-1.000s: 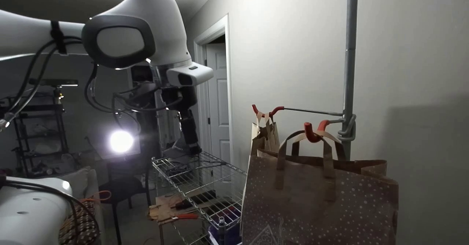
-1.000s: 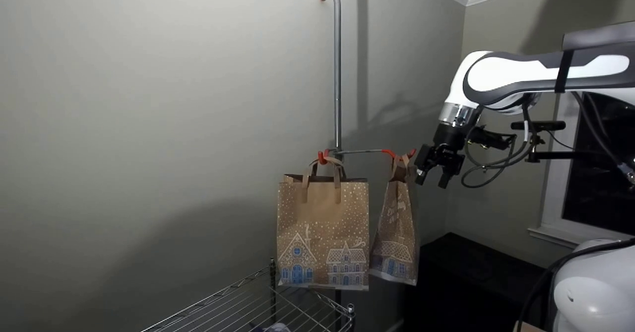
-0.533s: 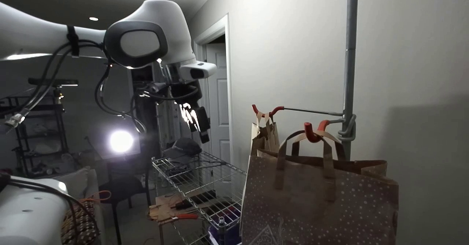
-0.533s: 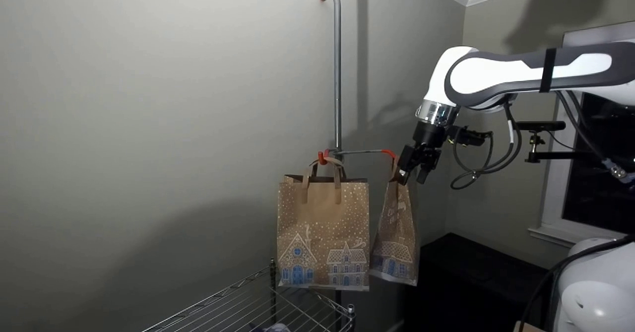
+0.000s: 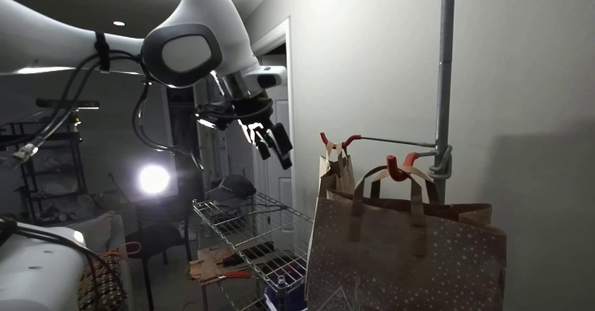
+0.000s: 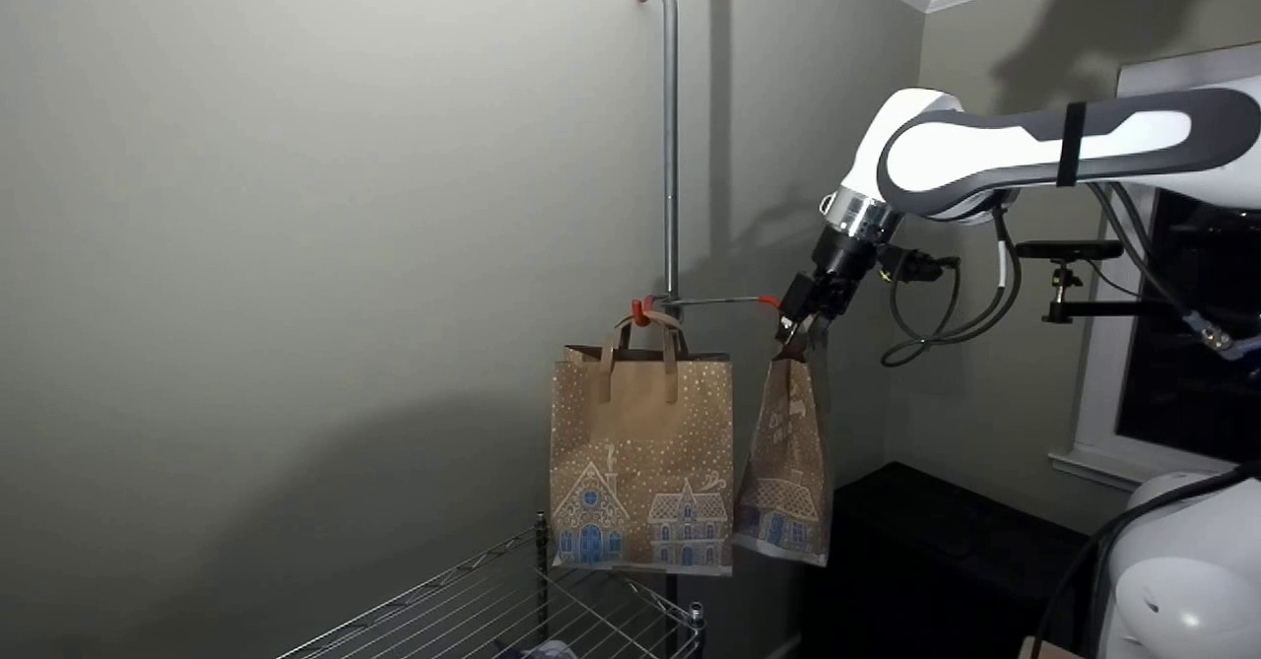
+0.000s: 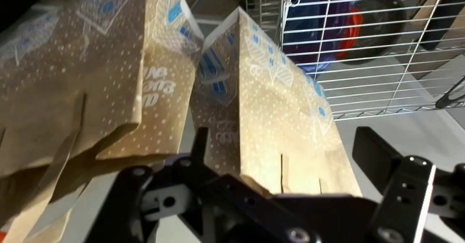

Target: Move the brown bags to the metal rack

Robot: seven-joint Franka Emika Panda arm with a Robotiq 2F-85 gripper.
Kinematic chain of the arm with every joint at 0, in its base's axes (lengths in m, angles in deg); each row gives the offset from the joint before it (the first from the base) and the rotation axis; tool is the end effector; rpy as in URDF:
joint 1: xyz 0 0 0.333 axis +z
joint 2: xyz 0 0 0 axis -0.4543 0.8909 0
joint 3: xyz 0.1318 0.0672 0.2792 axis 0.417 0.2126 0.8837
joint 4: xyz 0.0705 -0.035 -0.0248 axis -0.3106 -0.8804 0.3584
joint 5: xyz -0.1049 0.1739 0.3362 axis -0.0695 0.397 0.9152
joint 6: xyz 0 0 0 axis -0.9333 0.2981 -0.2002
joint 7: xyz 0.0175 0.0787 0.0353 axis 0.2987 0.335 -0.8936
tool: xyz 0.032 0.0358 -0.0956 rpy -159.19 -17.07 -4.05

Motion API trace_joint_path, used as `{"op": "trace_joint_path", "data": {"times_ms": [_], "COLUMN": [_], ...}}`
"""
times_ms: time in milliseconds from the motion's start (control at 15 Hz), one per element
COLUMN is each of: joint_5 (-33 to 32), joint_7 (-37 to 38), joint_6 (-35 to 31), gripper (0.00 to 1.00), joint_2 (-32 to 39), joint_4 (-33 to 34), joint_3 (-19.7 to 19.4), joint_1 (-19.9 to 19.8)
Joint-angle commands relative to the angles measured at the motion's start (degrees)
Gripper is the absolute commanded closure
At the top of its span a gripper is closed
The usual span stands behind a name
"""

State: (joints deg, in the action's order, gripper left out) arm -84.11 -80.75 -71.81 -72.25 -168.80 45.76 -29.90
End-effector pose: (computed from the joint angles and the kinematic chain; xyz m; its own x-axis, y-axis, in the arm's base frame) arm 0.3472 -0.0466 0.6052 0.9193 -0.0525 0.3901 -0.0251 -0.9969 -0.0751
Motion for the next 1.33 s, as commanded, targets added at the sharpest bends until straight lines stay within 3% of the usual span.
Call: {"op": "trace_joint_path", "data": {"times_ms": [0, 267, 600, 667, 1000, 1067, 1267], "joint_5": [-2.2, -0.5, -0.5, -0.8, -0.8, 1.2, 3.8], "joint_7": [-12.2, -22.4, -29.2, -25.7, -26.8, -29.9, -34.7], "joint_6": [-10.4, -24.3, -37.0, -33.3, -35.4, -38.2, -38.2], "gripper": [0.0, 0.0, 0.0, 0.0, 0.0, 0.0, 0.0], "joint_2": [7.7, 11.2, 15.0, 14.0, 14.9, 15.0, 17.8], "joint_4": [3.3, 0.2, -0.4, -0.2, -0.2, -1.0, 1.0], "joint_3": [-5.6, -8.2, -9.5, -8.5, -8.8, -10.9, -14.3], "joint_1": [2.5, 6.6, 12.6, 11.3, 12.1, 14.5, 18.3]}}
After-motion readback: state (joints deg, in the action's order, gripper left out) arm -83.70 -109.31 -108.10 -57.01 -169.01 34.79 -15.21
